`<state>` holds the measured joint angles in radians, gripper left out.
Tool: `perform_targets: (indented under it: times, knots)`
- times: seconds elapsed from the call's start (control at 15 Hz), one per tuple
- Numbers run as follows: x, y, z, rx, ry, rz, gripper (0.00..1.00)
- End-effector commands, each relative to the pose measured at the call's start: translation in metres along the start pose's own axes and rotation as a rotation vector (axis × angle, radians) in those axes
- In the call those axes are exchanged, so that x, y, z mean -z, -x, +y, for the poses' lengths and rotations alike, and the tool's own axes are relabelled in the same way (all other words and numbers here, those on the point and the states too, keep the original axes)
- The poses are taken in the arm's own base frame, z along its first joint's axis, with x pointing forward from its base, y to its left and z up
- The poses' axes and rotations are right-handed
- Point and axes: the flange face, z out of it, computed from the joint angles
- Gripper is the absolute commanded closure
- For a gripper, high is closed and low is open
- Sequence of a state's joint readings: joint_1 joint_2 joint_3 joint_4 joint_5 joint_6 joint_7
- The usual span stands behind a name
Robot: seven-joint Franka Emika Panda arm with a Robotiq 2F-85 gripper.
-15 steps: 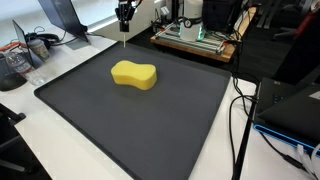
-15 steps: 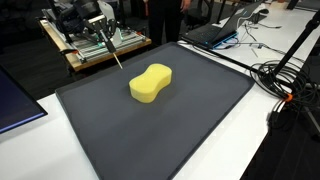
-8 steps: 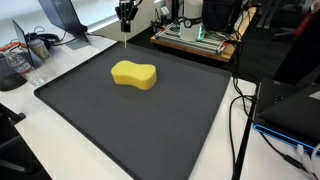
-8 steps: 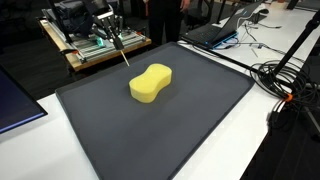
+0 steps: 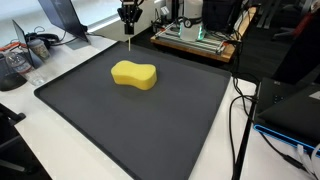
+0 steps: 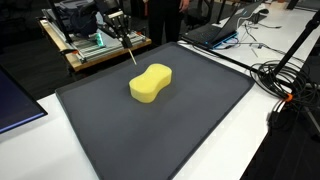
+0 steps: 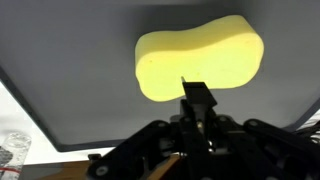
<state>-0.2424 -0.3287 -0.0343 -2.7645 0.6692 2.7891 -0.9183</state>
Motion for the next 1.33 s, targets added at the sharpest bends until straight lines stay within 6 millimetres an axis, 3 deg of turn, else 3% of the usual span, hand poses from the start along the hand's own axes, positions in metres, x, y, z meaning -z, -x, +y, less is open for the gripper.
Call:
perform_targets:
  times: [0.0, 0.47, 0.87, 0.93, 1.07, 1.27]
  knots:
    - [-0.007, -0.015, -0.037, 0.068, 0.039, -0.052, 0.97]
    - [-0.020, -0.022, -0.139, 0.243, 0.163, -0.252, 0.97]
    - [-0.013, -0.021, -0.222, 0.405, 0.254, -0.315, 0.97]
    - [-0.022, -0.016, -0.207, 0.382, 0.221, -0.311, 0.87]
    - [-0.018, -0.017, -0.224, 0.404, 0.233, -0.309, 0.87]
    - [-0.017, -0.019, -0.224, 0.405, 0.236, -0.311, 0.87]
